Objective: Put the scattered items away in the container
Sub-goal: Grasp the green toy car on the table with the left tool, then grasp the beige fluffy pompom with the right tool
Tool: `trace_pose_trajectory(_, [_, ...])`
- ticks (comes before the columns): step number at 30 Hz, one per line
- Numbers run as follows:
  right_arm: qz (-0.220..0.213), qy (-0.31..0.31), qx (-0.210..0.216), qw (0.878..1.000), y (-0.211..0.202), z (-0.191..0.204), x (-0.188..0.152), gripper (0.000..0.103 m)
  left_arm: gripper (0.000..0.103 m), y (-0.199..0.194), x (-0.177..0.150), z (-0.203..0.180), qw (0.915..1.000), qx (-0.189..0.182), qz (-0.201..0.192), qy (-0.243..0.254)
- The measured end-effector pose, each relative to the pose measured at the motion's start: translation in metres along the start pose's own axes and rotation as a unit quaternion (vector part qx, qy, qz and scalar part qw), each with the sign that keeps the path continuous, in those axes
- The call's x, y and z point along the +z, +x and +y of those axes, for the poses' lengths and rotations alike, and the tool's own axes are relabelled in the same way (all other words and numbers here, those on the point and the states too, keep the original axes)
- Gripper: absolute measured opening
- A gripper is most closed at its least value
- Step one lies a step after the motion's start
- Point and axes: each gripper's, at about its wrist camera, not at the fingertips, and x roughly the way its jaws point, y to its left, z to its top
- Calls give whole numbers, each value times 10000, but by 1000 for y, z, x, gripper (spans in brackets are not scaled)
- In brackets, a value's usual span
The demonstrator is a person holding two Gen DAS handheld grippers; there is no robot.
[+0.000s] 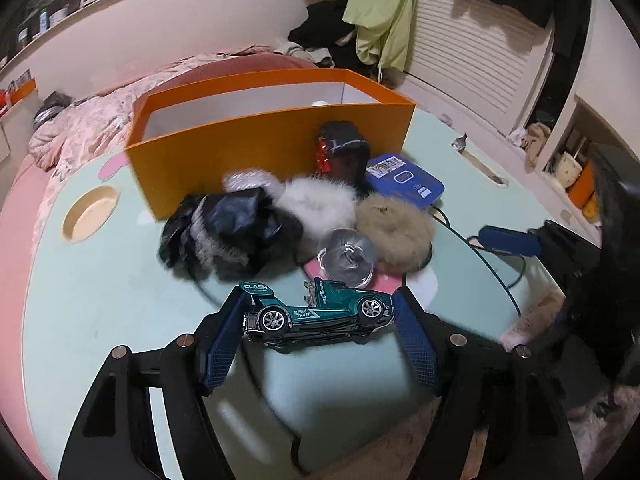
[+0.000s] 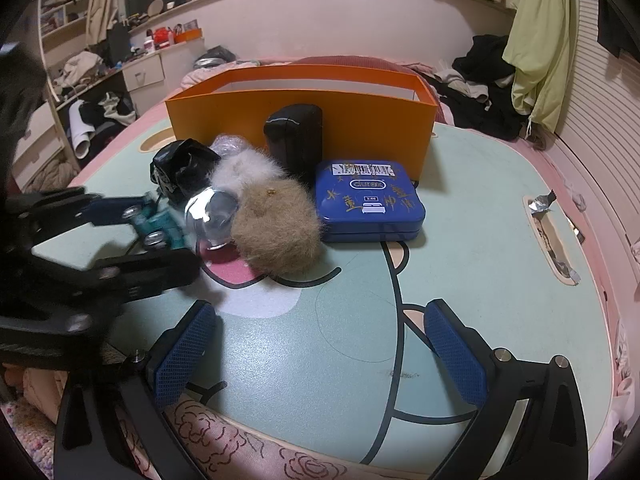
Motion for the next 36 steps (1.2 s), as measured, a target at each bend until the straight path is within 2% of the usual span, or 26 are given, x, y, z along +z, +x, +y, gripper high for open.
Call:
trace_pose_trajectory(5, [-58, 56, 97, 9999, -3, 0, 1, 101, 73, -13, -20, 16, 9992, 208, -181, -275])
trace_pose_trajectory(9, [-287, 345, 551, 9975, -16, -10, 5, 78, 73, -15, -25, 24, 9977, 311, -406, -443])
trace_pose_trajectory(10, [-341, 370, 657, 9966, -19, -10, 9, 75, 73, -15, -25, 24, 9975, 338, -423, -464])
trace_pose_trajectory(12, [-350, 311, 803, 9957, -22, -5, 18, 62, 73, -14, -25, 24, 9973, 369, -440, -465])
trace_pose_trajectory(15, [-356, 108, 612, 9974, -18, 7, 35, 43, 73, -13, -24, 21, 9974, 405, -443, -391])
trace_pose_trajectory(17, [-278, 15, 542, 9981, -10, 13, 44, 40, 73, -13, -25, 20, 9975, 415, -449, -360])
trace_pose_trajectory(21, [289, -140, 369, 9988, 18, 20, 50, 33, 73, -14, -27, 21, 9974, 386, -462, -388])
trace_pose_trajectory(23, [147, -199, 378, 9990, 12, 21, 46, 33, 73, -14, -26, 21, 9974, 374, -473, -400])
trace_pose_trajectory(26, [-181, 97, 707, 9973, -5, 10, 37, 33, 73, -14, -27, 22, 9973, 365, -481, -410])
trace_pose_trajectory(28, [-228, 277, 830, 9959, -13, 1, 29, 33, 73, -14, -27, 22, 9973, 373, -478, -404])
trace_pose_trajectory(31, [-125, 229, 524, 9983, -14, -1, 10, 35, 73, -14, -27, 22, 9974, 398, -472, -381])
trace_pose_trajectory(32, [-194, 193, 423, 9987, -13, -2, 4, 44, 73, -12, -27, 22, 9976, 393, -439, -372])
trace_pose_trajectory(33, [-262, 150, 215, 9993, -13, -1, 1, 73, 73, -10, -26, 22, 9979, 378, -382, -361])
trace_pose_trajectory(34, [-213, 97, -128, 9996, -10, 1, 1, 89, 74, -9, -25, 20, 9979, 440, -373, -295])
trace_pose_trajectory(35, [-139, 158, -198, 9996, -7, 1, 3, 98, 73, -8, -25, 16, 9976, 547, -344, -234])
trace_pose_trajectory(36, [-130, 178, -122, 9997, -5, 1, 4, 98, 73, -8, -25, 13, 9973, 632, -330, -168])
